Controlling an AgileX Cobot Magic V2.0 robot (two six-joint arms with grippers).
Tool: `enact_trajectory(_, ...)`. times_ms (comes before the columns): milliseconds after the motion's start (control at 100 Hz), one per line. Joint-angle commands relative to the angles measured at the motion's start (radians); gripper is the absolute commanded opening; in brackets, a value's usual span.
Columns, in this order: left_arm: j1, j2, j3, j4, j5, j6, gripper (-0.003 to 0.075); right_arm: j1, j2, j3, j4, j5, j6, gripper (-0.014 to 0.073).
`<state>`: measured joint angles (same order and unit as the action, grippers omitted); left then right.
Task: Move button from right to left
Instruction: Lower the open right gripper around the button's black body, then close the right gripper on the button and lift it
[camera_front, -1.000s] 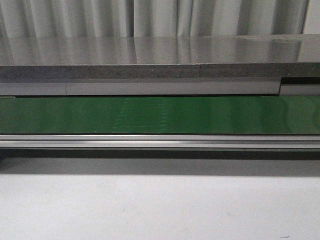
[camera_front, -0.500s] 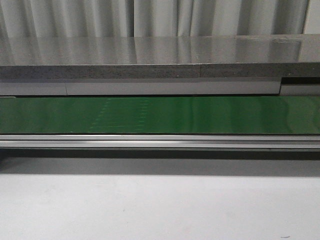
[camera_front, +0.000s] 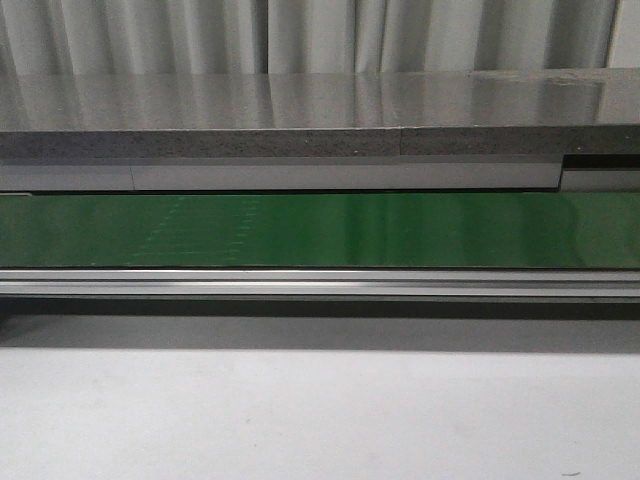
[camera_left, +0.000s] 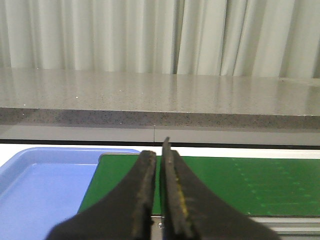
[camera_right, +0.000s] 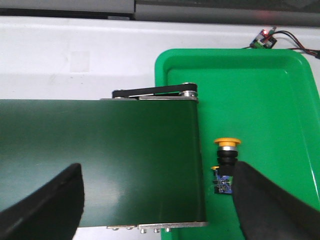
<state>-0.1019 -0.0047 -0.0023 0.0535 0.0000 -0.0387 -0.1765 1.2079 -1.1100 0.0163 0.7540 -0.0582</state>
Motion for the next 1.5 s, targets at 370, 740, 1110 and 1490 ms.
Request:
enact_trajectory(370,-0.007,-0.036,0.041,-0.009,-0.081,-0.01,0.0005,-0.402,0.172,-0.039,0.556,-0.105,-0.609,0.057)
enact_trajectory(740,-0.007,-0.036,0.041,-0.009,-0.081,-0.01,0.0005,-0.447,0.356,-0.039,0.514,-0.147,-0.695,0.057)
enact_trajectory(1110,-0.007,-0.036,0.041,-0.009,-0.081,-0.01,0.0005,-0.447,0.469,-0.039,0.434,-0.199,-0.695,0.057)
enact_trajectory(1490,-0.007,-0.036,0.041,-0.009,-0.081,-0.01,0.0005,-0.447,0.541,-0.039,0.393,-0.226,-0.696,0.057)
